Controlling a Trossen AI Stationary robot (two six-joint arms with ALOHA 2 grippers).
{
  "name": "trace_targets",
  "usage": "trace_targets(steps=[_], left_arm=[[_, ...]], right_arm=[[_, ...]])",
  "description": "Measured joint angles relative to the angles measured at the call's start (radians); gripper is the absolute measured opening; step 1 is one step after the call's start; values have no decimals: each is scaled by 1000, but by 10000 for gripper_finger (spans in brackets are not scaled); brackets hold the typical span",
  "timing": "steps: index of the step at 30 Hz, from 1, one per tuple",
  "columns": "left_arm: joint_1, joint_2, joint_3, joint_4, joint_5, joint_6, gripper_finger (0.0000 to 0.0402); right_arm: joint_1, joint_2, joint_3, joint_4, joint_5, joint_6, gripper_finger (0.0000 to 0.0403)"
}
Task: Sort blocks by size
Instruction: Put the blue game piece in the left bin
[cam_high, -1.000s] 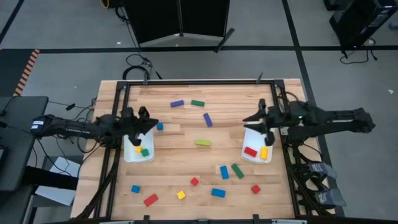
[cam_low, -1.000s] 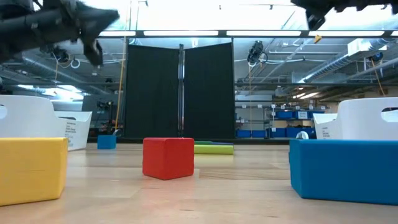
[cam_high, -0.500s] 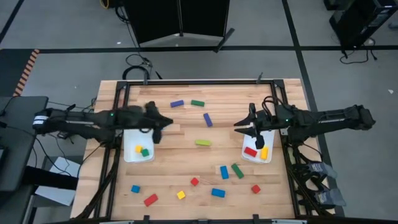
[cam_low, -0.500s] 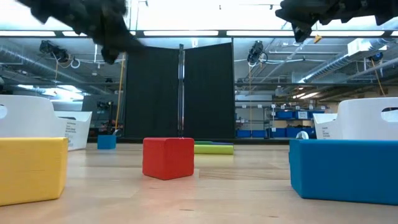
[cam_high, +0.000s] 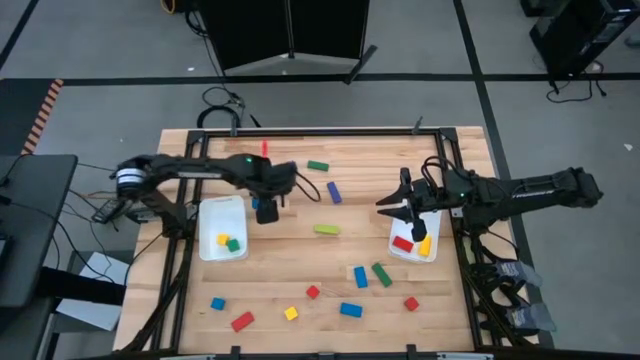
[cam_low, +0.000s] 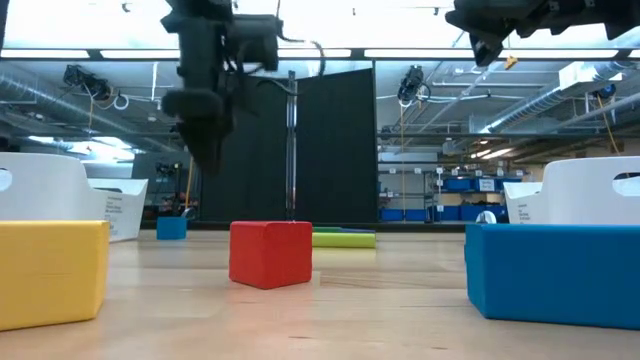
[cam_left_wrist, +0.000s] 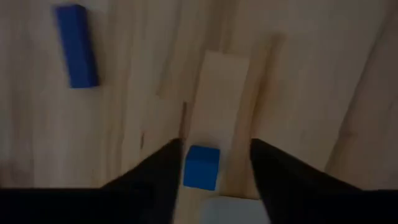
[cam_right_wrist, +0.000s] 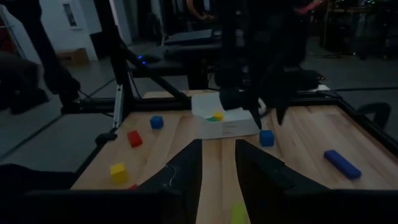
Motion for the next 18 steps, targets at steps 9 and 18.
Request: trace_targets(steps=[9, 18], left_arm=[[45, 46, -57, 7, -62, 60, 352], [87, 46, -164, 96, -48, 84, 337]], right_arm=[[34, 0, 0, 6, 1, -9, 103], [34, 0, 1, 8, 6, -11, 103]])
